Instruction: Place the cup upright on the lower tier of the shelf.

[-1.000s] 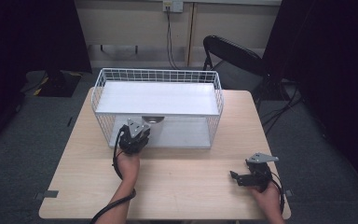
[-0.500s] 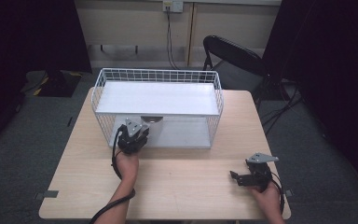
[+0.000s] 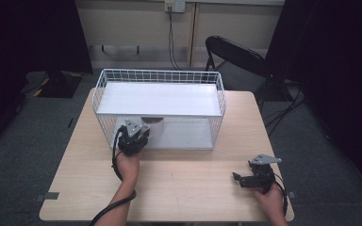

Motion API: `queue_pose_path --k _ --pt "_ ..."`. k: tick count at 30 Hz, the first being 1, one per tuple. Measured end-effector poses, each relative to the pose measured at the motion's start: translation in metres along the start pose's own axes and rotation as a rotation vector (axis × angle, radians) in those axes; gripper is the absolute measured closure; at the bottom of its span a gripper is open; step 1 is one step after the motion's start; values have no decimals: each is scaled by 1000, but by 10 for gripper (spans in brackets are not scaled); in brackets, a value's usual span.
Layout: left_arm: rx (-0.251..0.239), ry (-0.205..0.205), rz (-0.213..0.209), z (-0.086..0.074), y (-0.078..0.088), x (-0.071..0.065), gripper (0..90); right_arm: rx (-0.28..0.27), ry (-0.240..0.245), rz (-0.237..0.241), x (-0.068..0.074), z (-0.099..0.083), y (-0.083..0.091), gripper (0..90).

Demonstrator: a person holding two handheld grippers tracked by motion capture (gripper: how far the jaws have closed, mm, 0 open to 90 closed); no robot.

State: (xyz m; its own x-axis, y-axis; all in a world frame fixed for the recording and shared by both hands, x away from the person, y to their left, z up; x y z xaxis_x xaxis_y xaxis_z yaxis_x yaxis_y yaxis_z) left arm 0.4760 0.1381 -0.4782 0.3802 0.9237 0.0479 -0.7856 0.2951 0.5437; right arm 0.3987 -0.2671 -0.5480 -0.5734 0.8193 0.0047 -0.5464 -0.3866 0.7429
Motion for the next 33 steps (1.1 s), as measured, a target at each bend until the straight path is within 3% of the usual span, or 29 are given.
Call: queue_pose_path --k 7,11,14,21,28,33 --pt "3 -3 5 1 1 1 698 0 0 -1 0 0 0 118" --pt "2 37 4 0 2 5 590 0 -1 -1 0 0 0 118" --pt "22 35 7 -2 2 7 533 -1 0 -1 0 0 0 118" --pt "37 68 -20 -7 6 7 304 0 -1 -1 0 0 0 118" --pt "56 81 -47 -12 13 7 224 -1 0 -1 0 0 0 118" --pt "67 64 -68 -14 19 5 195 -1 -1 -2 0 0 0 118"
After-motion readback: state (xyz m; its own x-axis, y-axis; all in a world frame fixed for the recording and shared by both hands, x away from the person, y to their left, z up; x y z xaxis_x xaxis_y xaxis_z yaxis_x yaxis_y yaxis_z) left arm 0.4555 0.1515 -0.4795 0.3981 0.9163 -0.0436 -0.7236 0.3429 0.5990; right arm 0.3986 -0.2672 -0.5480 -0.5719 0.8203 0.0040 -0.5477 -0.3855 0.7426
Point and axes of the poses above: each handheld gripper's, and its own axes: y roughly backward along the jaws, z roughly out of its top, x roughly to its left, the point moved 6 cm from there along -y, roughly forward along the jaws, and after that the axes turned 5 degrees about x, right-handed, at the moved point
